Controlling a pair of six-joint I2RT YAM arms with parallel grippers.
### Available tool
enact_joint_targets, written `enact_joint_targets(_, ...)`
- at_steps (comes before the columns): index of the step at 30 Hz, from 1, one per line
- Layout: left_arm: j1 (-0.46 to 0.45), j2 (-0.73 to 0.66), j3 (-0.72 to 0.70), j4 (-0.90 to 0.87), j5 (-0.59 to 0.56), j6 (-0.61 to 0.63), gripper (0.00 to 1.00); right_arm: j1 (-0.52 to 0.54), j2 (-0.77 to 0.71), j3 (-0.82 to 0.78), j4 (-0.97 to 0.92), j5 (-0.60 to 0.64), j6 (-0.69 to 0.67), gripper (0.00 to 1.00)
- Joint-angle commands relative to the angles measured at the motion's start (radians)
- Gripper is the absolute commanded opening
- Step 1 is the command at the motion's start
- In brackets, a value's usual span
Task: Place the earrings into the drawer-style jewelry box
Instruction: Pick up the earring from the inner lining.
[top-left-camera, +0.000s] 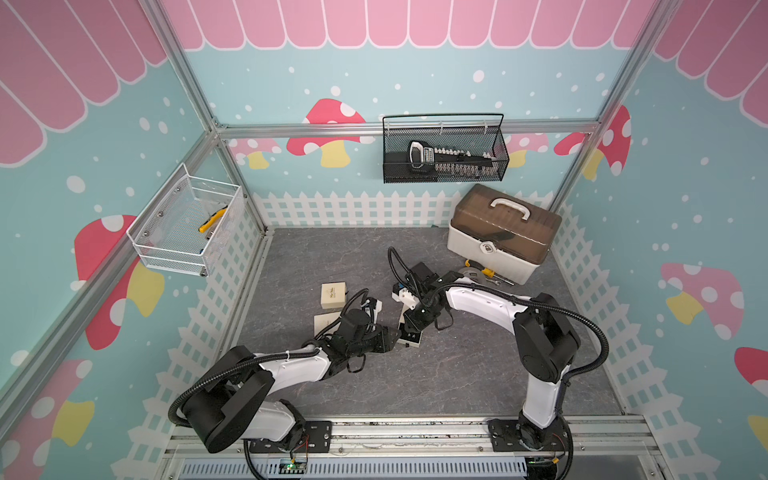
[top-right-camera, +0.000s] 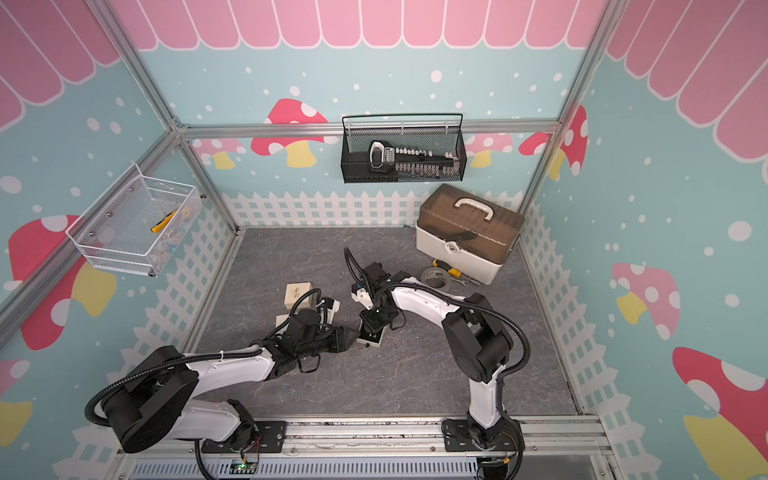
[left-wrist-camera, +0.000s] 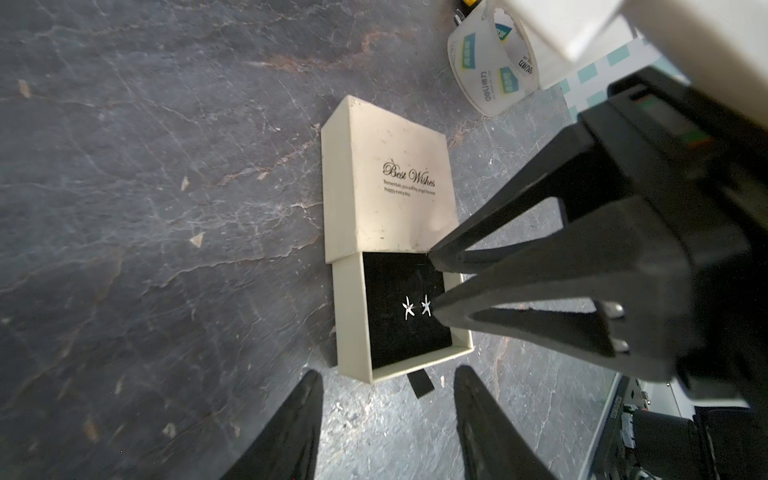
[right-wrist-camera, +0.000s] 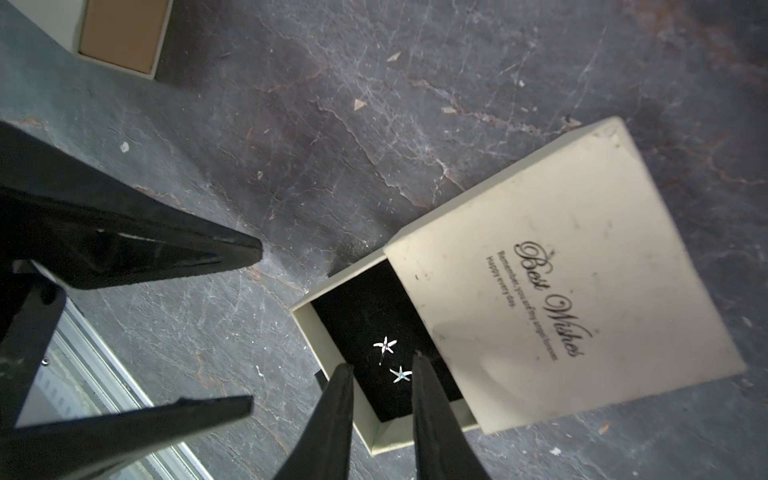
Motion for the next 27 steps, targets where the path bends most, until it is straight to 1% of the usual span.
enact_joint_targets(1, 0.005, 0.005, -0.009, 0.017, -0.007, 0.002, 0.52, 0.002, 0.044, 0.022, -0.028, -0.018, -0.011, 0.25)
enact_joint_targets(4, 0.011, 0.004, -0.009, 0.016, -0.002, 0.003, 0.52, 0.003, 0.058, 0.025, -0.033, -0.014, -0.018, 0.24)
enact_joint_targets(7, 0.017, 0.002, -0.011, 0.015, -0.001, 0.003, 0.52, 0.003, 0.07, 0.031, -0.038, -0.019, -0.021, 0.2)
enact_joint_targets(10, 0.022, 0.003, -0.011, 0.019, 0.003, 0.003, 0.52, 0.003, 0.074, 0.031, -0.041, -0.009, -0.022, 0.13)
enact_joint_targets(13, 0.026, 0.005, -0.009, 0.02, 0.008, 0.005, 0.52, 0.003, 0.077, 0.031, -0.042, -0.006, -0.024, 0.1)
enact_joint_targets(18, 0.029, 0.005, -0.009, 0.02, 0.011, 0.006, 0.52, 0.003, 0.073, 0.032, -0.044, -0.003, -0.022, 0.0)
enact_joint_targets(26, 0.04, -0.023, 0.0, -0.011, 0.009, 0.018, 0.52, 0.002, 0.017, 0.018, -0.017, -0.012, 0.0, 0.0)
enact_joint_targets(27, 0.042, -0.031, 0.004, -0.021, 0.005, 0.024, 0.52, 0.0, -0.02, 0.01, -0.005, -0.015, 0.008, 0.0)
